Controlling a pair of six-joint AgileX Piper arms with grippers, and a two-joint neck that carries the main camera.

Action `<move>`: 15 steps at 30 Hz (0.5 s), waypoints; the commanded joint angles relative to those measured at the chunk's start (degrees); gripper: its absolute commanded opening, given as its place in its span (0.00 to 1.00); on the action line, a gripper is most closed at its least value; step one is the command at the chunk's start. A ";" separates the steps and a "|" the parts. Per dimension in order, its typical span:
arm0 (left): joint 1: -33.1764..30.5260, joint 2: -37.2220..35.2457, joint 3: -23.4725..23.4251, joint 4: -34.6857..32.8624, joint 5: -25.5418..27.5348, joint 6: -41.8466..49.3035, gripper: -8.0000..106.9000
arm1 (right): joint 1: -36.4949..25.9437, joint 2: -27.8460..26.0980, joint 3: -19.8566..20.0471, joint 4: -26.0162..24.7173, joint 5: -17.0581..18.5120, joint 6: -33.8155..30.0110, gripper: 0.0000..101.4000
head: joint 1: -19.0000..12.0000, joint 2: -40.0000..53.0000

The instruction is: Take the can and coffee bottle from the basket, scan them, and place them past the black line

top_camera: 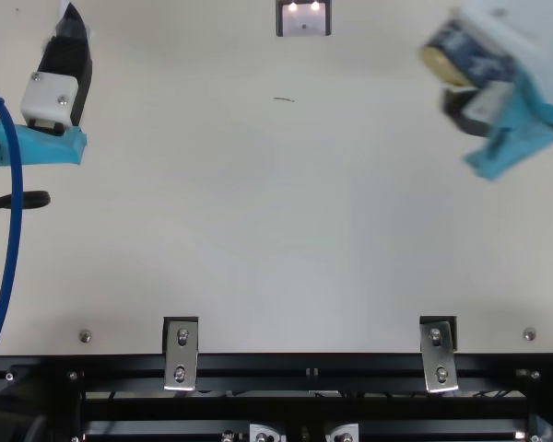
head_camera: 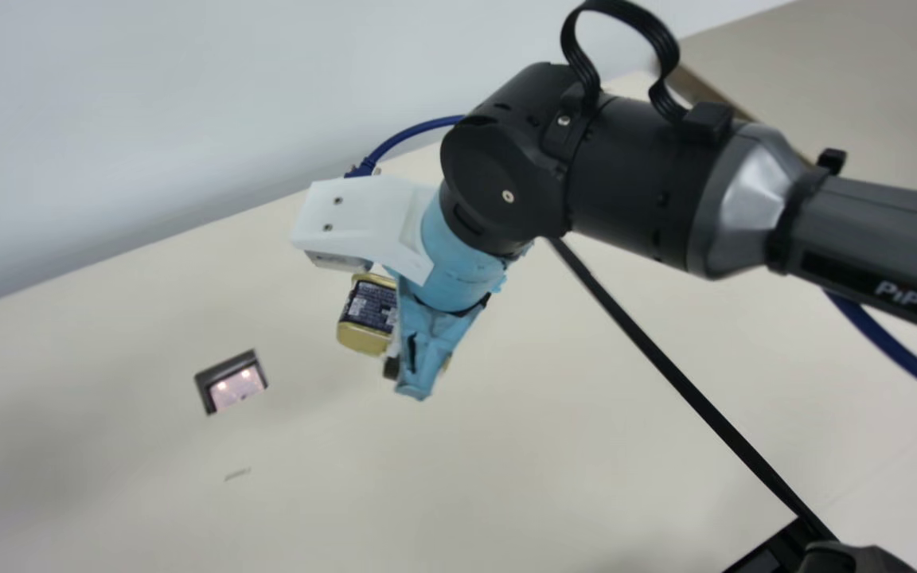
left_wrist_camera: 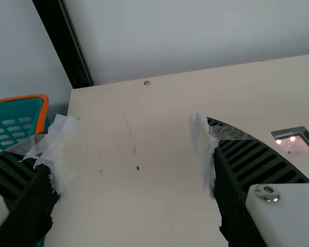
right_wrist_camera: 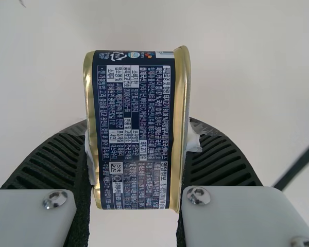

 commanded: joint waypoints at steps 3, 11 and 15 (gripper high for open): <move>0.00 0.00 0.00 0.00 0.00 0.00 0.85 | -13.06 -6.29 6.42 1.72 0.05 -3.49 0.00 | -2.38 -7.00; 0.00 0.00 0.00 0.00 0.00 0.00 0.85 | -33.15 -12.12 10.89 5.13 0.98 -13.16 0.00 | -3.47 -13.59; 0.00 0.00 0.00 0.00 0.00 0.00 0.85 | -43.09 -12.79 11.42 6.58 0.67 -18.08 0.00 | -3.47 -13.59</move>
